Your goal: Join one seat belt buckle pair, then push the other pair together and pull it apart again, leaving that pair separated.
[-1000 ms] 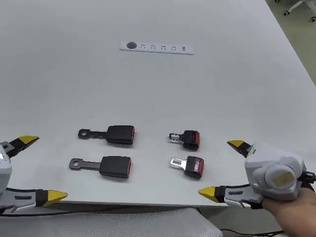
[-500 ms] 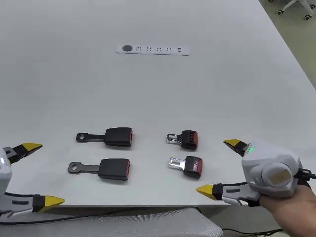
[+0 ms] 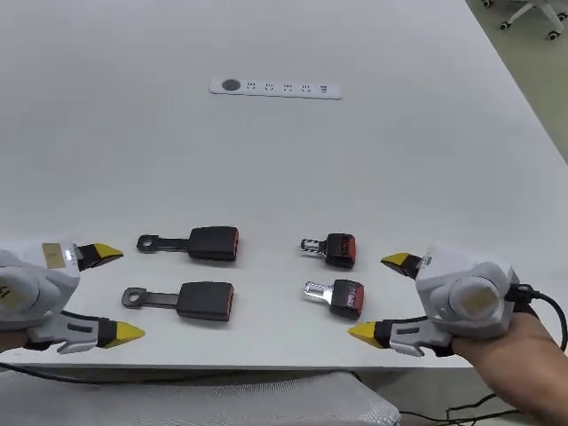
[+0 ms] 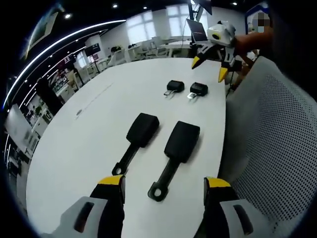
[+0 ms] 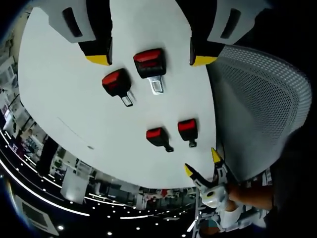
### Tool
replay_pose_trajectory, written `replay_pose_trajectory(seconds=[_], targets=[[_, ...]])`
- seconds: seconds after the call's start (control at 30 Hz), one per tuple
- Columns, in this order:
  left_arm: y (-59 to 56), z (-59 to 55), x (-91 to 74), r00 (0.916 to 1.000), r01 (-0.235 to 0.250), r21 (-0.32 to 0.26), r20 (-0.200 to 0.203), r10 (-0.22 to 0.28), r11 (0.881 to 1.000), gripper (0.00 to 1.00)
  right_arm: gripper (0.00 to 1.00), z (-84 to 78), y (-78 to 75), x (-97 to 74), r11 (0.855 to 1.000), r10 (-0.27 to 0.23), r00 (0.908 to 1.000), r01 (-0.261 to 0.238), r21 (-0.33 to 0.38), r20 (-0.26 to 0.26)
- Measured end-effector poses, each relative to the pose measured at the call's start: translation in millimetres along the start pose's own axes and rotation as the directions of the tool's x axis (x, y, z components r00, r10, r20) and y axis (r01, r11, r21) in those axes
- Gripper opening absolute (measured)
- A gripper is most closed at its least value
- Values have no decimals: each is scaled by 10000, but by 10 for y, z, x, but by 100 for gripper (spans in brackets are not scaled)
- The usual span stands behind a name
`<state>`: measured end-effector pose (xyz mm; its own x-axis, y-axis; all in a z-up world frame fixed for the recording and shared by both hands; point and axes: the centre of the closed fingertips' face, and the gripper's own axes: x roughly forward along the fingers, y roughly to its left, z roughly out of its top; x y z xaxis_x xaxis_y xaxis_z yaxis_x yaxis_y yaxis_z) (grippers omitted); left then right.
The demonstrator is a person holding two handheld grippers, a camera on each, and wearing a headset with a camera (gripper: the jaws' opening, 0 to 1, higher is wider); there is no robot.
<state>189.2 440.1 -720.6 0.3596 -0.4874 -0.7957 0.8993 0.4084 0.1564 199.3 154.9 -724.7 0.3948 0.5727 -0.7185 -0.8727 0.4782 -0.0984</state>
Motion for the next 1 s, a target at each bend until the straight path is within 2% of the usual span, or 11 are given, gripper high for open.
replay_pose_trajectory(seconds=[0.03, 0.1, 0.2, 0.33, 0.37, 0.4, 0.47, 0.63, 0.7, 0.93, 1.0], targets=[[-1, -16, 13, 9999, 67, 99, -120, -66, 9999, 63, 59, -4, -2, 13, 10000, 73, 10000, -73, 5, -32], [20, 39, 53, 9998, 162, -56, 109, -161, 9999, 61, 57, 1, 5, 43, 9999, 171, 9998, -171, 17, -50], [31, 104, 105, 9987, 430, 247, 267, -437, 9988, 53, 53, 15, 23, 72, 9990, 402, 9991, -403, -192, -101], [-37, 289, 248, 9942, 838, 350, 644, -859, 9959, 46, 50, -19, 44, 154, 9975, 647, 9974, -655, -269, -331], [-98, 307, 286, 9928, 1037, 610, 534, -1070, 9927, 46, 50, -26, 49, 169, 9969, 702, 9967, -715, -318, -399], [-157, 284, 331, 9903, 1344, 1085, 194, -1373, 9850, 46, 48, -30, 57, 176, 9961, 781, 9958, -800, -383, -472], [-172, 182, 398, 9861, 1658, 1419, -331, -1628, 9759, 46, 47, -47, 51, 205, 9952, 858, 9942, -886, -422, -653], [-219, 283, 492, 9809, 1945, 1585, -274, -1926, 9680, 43, 45, -45, 26, 266, 9930, 1004, 9923, -1045, -548, -731], [-235, 271, 522, 9786, 2054, 1839, -497, -1996, 9612, 41, 43, -34, 35, 273, 9916, 1063, 9917, -1110, -656, -725], [-223, 279, 651, 9736, 2279, 2055, -566, -2209, 9517, 40, 39, -126, 56, 391, 9884, 1301, 9869, -1368, -666, -957], [-173, 270, 709, 9799, 1994, 2393, -534, -1922, 9502, 38, 34, -157, 66, 412, 9851, 1509, 9828, -1584, -665, -1062]])
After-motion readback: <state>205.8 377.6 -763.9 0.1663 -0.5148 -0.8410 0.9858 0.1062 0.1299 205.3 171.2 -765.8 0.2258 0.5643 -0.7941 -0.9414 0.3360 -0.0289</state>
